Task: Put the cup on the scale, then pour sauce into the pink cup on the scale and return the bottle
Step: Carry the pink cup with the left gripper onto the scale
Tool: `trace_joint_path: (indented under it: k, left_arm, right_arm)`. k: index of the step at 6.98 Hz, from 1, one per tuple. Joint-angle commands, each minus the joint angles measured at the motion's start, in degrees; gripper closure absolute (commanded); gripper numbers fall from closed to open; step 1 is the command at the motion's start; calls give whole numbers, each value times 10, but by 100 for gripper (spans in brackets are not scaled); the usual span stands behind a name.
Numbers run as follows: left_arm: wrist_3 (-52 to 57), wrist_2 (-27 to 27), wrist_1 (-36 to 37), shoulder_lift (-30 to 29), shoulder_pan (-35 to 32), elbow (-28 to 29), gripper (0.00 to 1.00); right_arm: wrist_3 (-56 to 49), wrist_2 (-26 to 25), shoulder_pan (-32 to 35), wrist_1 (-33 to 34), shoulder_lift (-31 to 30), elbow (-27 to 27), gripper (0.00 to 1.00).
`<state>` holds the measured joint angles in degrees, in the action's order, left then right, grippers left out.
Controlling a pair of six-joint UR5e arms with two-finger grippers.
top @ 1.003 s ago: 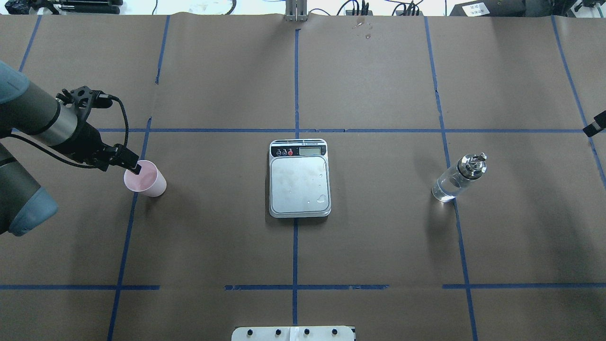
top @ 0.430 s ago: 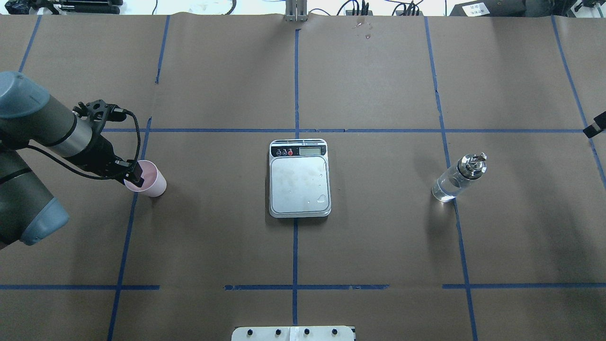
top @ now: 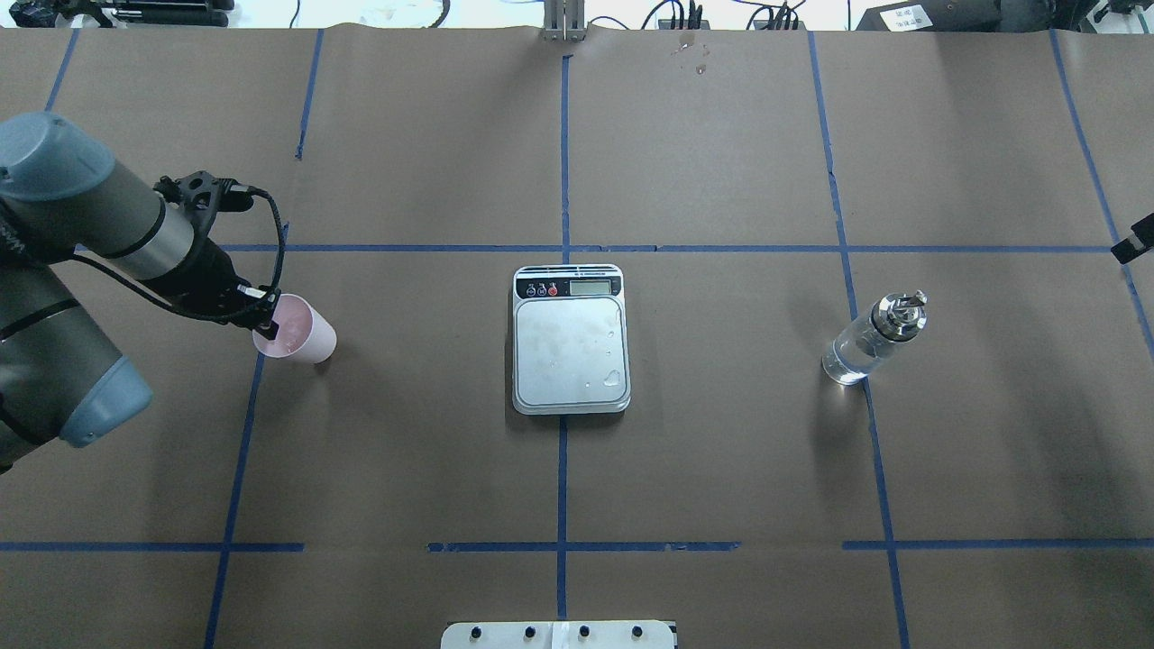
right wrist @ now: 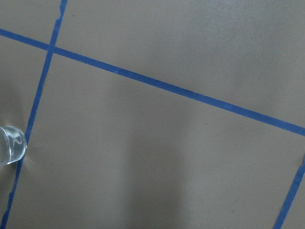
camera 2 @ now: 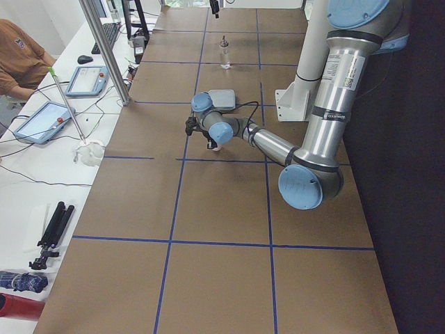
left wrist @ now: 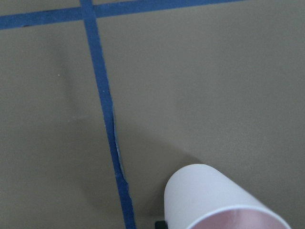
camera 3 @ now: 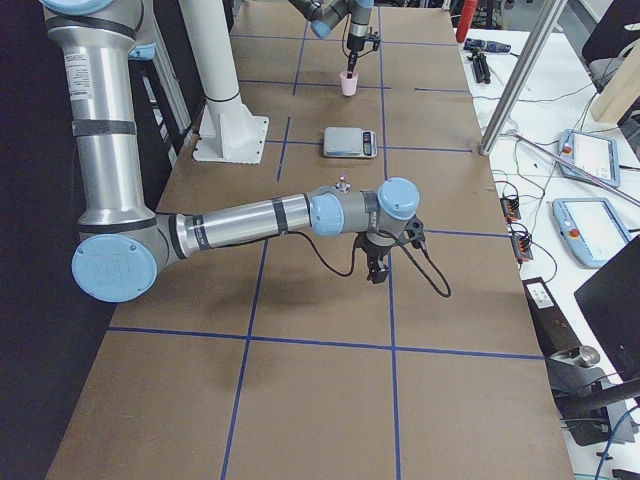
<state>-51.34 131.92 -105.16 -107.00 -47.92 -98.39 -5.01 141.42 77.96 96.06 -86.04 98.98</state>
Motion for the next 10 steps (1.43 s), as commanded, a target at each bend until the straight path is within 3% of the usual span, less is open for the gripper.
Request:
trace_joint_path:
  k: [1, 4, 6, 10]
  left_arm:
    - [-119, -25, 79, -111, -1, -7, 100]
    - [-267, -87, 116, -244, 103, 20, 100]
    - [-298, -110, 118, -282, 138, 69, 100]
    - [-298, -120, 116, -313, 143, 120, 100]
  right_arm:
    - [0, 0, 0, 0, 1, 2, 0]
    - [1, 2, 0, 0, 0, 7, 0]
    - [-1, 1, 0, 0, 0, 8, 0]
    - [-1, 2, 0, 0, -1, 11, 0]
